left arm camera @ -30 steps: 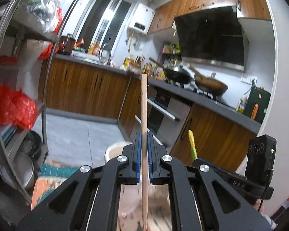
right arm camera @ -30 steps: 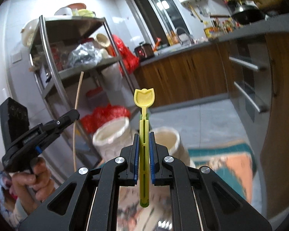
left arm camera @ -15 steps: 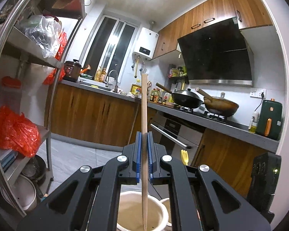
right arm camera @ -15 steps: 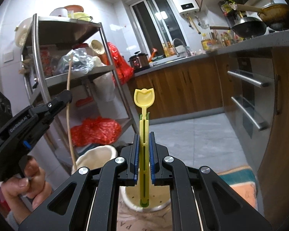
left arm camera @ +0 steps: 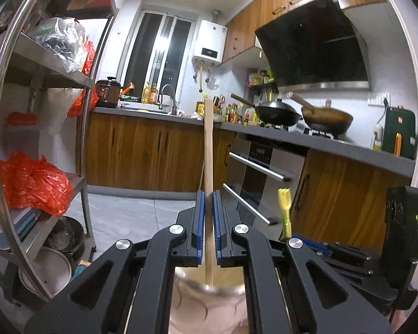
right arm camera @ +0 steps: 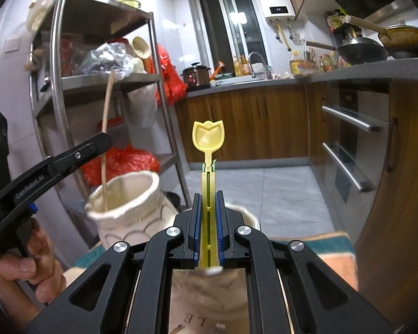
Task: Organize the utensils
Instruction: 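Lift chopstick into the tall holder cup while right tool drops yellow spoon into the short cup, then open both tools and withdraw them from the holder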
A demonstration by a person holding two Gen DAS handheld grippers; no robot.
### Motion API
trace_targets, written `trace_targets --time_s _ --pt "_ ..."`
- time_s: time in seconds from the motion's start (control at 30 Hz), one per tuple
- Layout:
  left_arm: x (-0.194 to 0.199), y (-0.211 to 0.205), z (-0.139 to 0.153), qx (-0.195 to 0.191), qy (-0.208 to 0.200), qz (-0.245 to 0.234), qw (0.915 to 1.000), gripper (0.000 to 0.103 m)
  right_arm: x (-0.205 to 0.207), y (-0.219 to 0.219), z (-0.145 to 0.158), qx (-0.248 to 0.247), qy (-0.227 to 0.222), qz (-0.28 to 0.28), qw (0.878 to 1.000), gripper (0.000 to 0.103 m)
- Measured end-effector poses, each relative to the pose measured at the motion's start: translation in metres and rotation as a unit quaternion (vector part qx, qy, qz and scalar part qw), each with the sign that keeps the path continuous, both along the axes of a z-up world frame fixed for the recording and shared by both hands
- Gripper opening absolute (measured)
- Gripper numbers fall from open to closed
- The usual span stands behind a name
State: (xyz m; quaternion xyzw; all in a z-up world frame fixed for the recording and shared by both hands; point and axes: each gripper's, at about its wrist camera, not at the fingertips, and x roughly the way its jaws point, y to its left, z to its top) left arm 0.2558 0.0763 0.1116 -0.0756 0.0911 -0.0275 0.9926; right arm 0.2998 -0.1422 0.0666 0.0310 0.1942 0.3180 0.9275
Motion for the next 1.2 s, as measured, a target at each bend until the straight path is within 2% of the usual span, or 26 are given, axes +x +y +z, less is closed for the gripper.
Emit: trace_targets --time_s 0.2,0.63,0.73,0.8,0.87,1.0,1.07,1.2 --pt "-0.003 -0.002 -0.005 0.013 0.025 0.008 0.9996 0.006 -0.005 0.000 -0.006 -0.016 0.011 -0.012 1.000 0.011" --pt "0.000 -0.016 -0.009 0.048 0.041 0.015 0.9979 0.006 -0.005 0.001 -0.010 -0.042 0.014 -0.027 0.999 0.011" --pt "-0.002 -0.015 -0.010 0.045 0.041 0.021 0.9979 0.006 -0.006 0.001 -0.009 -0.041 0.011 -0.026 0.999 0.018" --pt "-0.003 -0.013 -0.009 0.043 0.041 0.025 0.9979 0.009 -0.007 0.001 -0.009 -0.042 0.008 -0.027 0.999 0.022" --pt "-0.004 -0.012 -0.009 0.041 0.039 0.027 0.9980 0.016 -0.007 0.001 -0.009 -0.043 0.006 -0.028 0.999 0.022" --pt "-0.007 -0.009 -0.007 0.039 0.035 0.028 0.9982 0.019 -0.007 -0.001 -0.009 -0.043 0.004 -0.029 0.999 0.023" --pt "-0.010 -0.008 -0.006 0.039 0.030 0.030 0.9983 0.029 -0.010 -0.002 -0.008 -0.043 0.001 -0.028 0.999 0.024" --pt "-0.019 -0.006 -0.003 0.037 0.022 0.028 0.9987 0.038 -0.017 -0.008 -0.004 -0.042 -0.010 -0.028 0.999 0.029"
